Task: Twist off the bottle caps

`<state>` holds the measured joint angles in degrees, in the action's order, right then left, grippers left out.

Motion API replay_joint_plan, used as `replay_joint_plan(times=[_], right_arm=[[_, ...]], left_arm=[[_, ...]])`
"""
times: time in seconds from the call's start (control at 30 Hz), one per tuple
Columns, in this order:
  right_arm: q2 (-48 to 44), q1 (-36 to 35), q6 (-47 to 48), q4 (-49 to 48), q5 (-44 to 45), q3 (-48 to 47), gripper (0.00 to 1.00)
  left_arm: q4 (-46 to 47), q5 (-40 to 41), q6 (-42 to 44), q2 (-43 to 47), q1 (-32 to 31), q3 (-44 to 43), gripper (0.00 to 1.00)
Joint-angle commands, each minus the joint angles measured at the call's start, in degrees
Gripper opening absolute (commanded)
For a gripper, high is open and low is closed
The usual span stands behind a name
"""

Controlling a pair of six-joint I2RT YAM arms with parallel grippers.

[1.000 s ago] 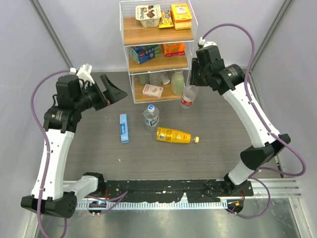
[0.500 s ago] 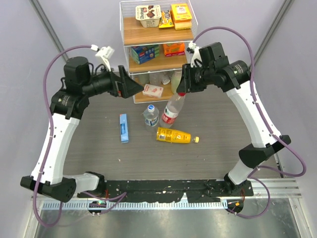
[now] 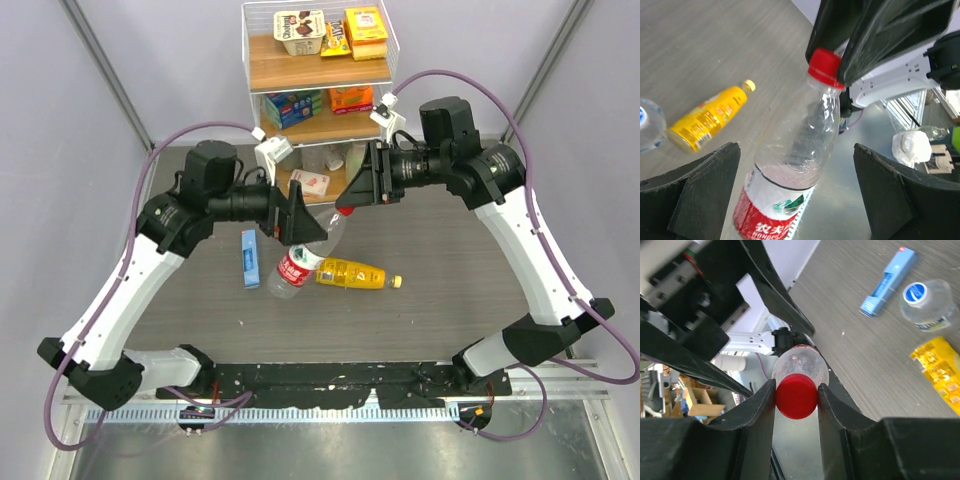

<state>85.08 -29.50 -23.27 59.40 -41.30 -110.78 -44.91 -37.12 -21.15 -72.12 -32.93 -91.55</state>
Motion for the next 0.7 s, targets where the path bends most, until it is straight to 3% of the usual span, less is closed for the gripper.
replay_joint_plan(times=[0.0,0.23,0.67], right_arm=[[-2.6,0.3,-6.5,-9.1,-6.7,0.9,0.02],[-3.4,0.3,-9.7,-10.7,-7.7,1.5,0.02],[-5.5,0.3,-11.7,-13.0,-9.2,4.3,0.02]], left_arm=[[3.2,1.6,-4.9,5.5,-3.3,3.7,0.99],[6.4,1.5,-9.7,13.9,-4.2,13.1,1.0],[0.9,4.1,-9.4,18.3,-4.8,18.2,1.0]])
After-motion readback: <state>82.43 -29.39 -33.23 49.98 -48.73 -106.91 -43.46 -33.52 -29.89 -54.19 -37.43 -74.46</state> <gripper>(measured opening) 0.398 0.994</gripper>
